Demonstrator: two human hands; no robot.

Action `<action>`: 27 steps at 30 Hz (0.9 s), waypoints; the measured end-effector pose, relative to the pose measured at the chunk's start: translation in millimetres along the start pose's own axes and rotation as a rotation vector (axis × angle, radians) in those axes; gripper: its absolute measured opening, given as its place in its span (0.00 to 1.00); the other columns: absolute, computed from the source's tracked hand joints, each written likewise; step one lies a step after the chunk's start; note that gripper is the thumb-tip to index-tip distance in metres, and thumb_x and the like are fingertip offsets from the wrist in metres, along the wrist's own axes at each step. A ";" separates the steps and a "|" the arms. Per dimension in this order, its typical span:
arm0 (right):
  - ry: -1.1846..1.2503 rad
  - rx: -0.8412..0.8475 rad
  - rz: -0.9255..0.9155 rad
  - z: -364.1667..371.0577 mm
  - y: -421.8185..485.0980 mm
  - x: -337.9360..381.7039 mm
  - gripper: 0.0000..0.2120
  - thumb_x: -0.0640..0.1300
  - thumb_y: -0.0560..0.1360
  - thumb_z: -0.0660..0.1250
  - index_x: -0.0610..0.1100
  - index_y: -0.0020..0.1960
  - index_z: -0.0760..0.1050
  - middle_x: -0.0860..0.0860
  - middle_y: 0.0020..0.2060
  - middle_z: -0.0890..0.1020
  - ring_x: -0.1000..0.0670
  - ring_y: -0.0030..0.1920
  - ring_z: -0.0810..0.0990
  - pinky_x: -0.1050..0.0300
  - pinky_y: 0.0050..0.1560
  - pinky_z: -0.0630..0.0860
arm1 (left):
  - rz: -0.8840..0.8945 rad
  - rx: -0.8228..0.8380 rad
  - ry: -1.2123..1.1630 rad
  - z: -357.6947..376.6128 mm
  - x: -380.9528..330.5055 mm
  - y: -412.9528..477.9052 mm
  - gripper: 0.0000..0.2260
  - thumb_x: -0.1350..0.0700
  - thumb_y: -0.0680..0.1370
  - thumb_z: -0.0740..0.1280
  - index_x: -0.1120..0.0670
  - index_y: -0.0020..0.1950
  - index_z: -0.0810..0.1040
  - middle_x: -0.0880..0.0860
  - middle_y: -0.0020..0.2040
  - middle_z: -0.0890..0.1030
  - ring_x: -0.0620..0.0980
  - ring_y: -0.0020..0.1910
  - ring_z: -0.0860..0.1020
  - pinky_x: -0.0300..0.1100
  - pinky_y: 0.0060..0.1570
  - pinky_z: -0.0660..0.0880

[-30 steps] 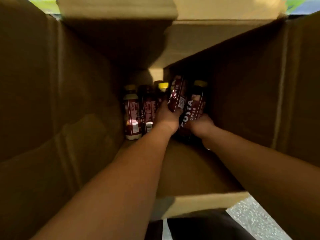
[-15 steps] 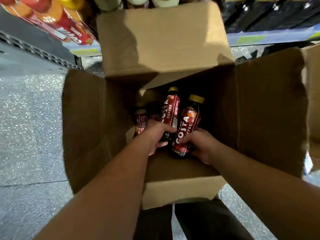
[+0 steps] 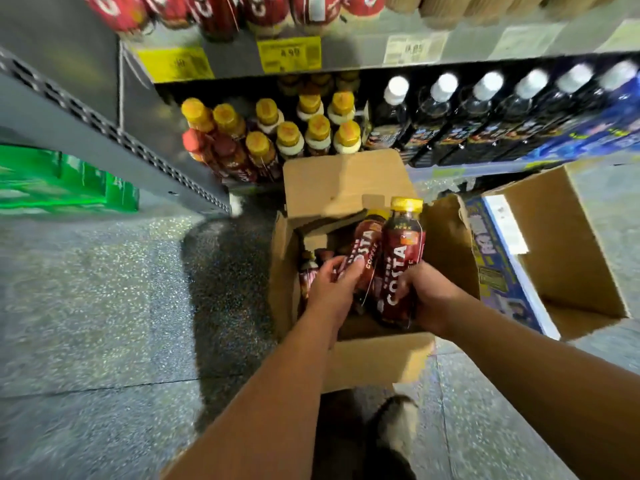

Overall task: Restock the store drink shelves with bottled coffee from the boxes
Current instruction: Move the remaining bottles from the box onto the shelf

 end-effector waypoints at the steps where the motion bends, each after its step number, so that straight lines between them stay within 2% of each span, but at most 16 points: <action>1: 0.000 0.045 -0.010 3.0 -13.6 4.7 0.35 0.31 0.51 0.56 0.32 0.59 0.72 0.33 0.47 0.79 0.36 0.48 0.79 0.44 0.48 0.78 | 0.011 -0.001 -0.040 -1.2 -0.4 -7.8 0.19 0.48 0.76 0.69 0.47 0.65 0.72 0.52 0.62 0.76 0.52 0.59 0.75 0.51 0.58 0.74; 4: 0.009 0.167 -0.047 11.1 -53.3 17.4 0.21 0.32 0.63 0.60 0.34 0.56 0.76 0.36 0.45 0.80 0.40 0.41 0.82 0.50 0.39 0.81 | 0.050 0.007 -0.196 -1.1 -2.7 -35.1 0.27 0.54 0.73 0.73 0.54 0.70 0.70 0.56 0.64 0.77 0.55 0.60 0.77 0.52 0.61 0.74; 6: -0.019 0.154 -0.106 11.4 -72.8 22.1 0.23 0.34 0.63 0.66 0.34 0.58 0.75 0.34 0.49 0.81 0.37 0.46 0.81 0.46 0.46 0.80 | 0.047 0.024 -0.232 0.6 -5.5 -56.0 0.26 0.57 0.72 0.74 0.56 0.69 0.72 0.58 0.62 0.79 0.57 0.58 0.79 0.52 0.58 0.76; 8: -0.047 0.133 -0.130 9.5 -93.1 25.8 0.24 0.31 0.63 0.68 0.35 0.59 0.75 0.34 0.51 0.81 0.37 0.48 0.81 0.44 0.50 0.79 | 0.055 0.090 -0.255 4.5 -10.7 -78.8 0.19 0.60 0.73 0.71 0.58 0.64 0.76 0.58 0.56 0.82 0.57 0.52 0.81 0.48 0.51 0.78; 9: -0.049 0.129 -0.126 8.4 -102.9 28.0 0.20 0.29 0.65 0.67 0.36 0.57 0.76 0.35 0.49 0.82 0.38 0.46 0.82 0.46 0.46 0.81 | 0.059 0.119 -0.270 6.1 -13.3 -90.4 0.18 0.61 0.74 0.70 0.58 0.63 0.76 0.58 0.54 0.82 0.56 0.50 0.81 0.46 0.49 0.78; 11: -0.050 0.118 -0.121 5.4 -122.3 34.3 0.17 0.26 0.68 0.64 0.37 0.55 0.75 0.37 0.46 0.82 0.41 0.40 0.83 0.52 0.36 0.82 | 0.066 0.167 -0.306 7.3 -17.3 -112.2 0.23 0.62 0.72 0.71 0.57 0.66 0.73 0.57 0.57 0.81 0.56 0.52 0.80 0.47 0.52 0.77; 13: -0.078 0.100 -0.164 2.7 -138.6 43.7 0.23 0.28 0.65 0.67 0.37 0.59 0.74 0.37 0.50 0.82 0.39 0.45 0.83 0.47 0.43 0.81 | 0.104 0.203 -0.283 7.3 -21.8 -130.8 0.25 0.61 0.71 0.71 0.54 0.67 0.73 0.56 0.59 0.81 0.57 0.56 0.79 0.51 0.56 0.75; 15: -0.115 0.080 -0.235 2.6 -156.8 54.9 0.29 0.31 0.62 0.71 0.40 0.63 0.73 0.38 0.53 0.83 0.37 0.51 0.83 0.38 0.53 0.78 | 0.165 0.227 -0.227 6.4 -28.1 -150.7 0.19 0.61 0.73 0.70 0.52 0.63 0.76 0.54 0.56 0.82 0.56 0.57 0.79 0.49 0.56 0.75; 16: -0.121 0.070 -0.256 2.3 -165.4 59.6 0.30 0.32 0.62 0.72 0.41 0.63 0.73 0.39 0.53 0.83 0.37 0.51 0.83 0.36 0.54 0.77 | 0.184 0.238 -0.210 6.3 -31.5 -161.8 0.17 0.60 0.73 0.70 0.51 0.62 0.78 0.53 0.55 0.83 0.55 0.56 0.79 0.49 0.56 0.74; 18: -0.143 0.063 -0.288 4.2 -182.7 68.9 0.29 0.33 0.62 0.73 0.42 0.63 0.74 0.40 0.52 0.83 0.38 0.51 0.83 0.37 0.54 0.78 | 0.219 0.238 -0.194 4.0 -39.3 -182.1 0.16 0.59 0.73 0.71 0.49 0.59 0.79 0.52 0.54 0.83 0.54 0.56 0.79 0.50 0.58 0.73; 20: -0.173 0.079 -0.320 10.5 -201.5 78.5 0.25 0.33 0.66 0.72 0.42 0.62 0.76 0.40 0.52 0.84 0.39 0.51 0.83 0.40 0.54 0.78 | 0.263 0.210 -0.193 -0.6 -49.0 -200.5 0.17 0.60 0.72 0.72 0.48 0.60 0.79 0.51 0.54 0.83 0.55 0.57 0.79 0.55 0.61 0.72; 23: -0.208 0.101 -0.361 24.6 -231.0 93.9 0.23 0.33 0.67 0.72 0.41 0.61 0.76 0.42 0.52 0.84 0.40 0.51 0.83 0.41 0.57 0.77 | 0.337 0.171 -0.196 -11.2 -67.4 -227.8 0.19 0.61 0.68 0.75 0.50 0.57 0.80 0.54 0.55 0.83 0.58 0.56 0.80 0.61 0.63 0.71; 24: -0.220 0.097 -0.379 30.1 -242.5 99.6 0.22 0.33 0.67 0.72 0.40 0.60 0.76 0.42 0.51 0.84 0.42 0.50 0.84 0.44 0.54 0.79 | 0.362 0.153 -0.187 -16.0 -74.8 -237.3 0.19 0.62 0.68 0.75 0.51 0.57 0.80 0.55 0.55 0.83 0.58 0.56 0.80 0.61 0.62 0.71; 25: -0.238 0.089 -0.403 34.8 -253.2 104.9 0.20 0.32 0.68 0.72 0.39 0.59 0.77 0.42 0.50 0.85 0.45 0.46 0.85 0.51 0.47 0.81 | 0.391 0.132 -0.169 -20.9 -81.7 -244.7 0.19 0.62 0.69 0.74 0.52 0.58 0.80 0.55 0.55 0.83 0.58 0.56 0.80 0.59 0.62 0.71; 27: -0.276 0.079 -0.456 42.7 -275.0 114.8 0.13 0.32 0.70 0.70 0.39 0.54 0.78 0.44 0.45 0.84 0.53 0.33 0.84 0.65 0.26 0.75 | 0.452 0.098 -0.139 -28.7 -94.8 -260.2 0.17 0.63 0.70 0.73 0.52 0.58 0.80 0.54 0.54 0.83 0.56 0.55 0.81 0.50 0.56 0.75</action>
Point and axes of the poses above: each hand's wrist, its own y-axis towards the middle knuckle, its own z-axis out of the palm, x = y × z, the point moved 4 cm from there along y, towards the middle knuckle
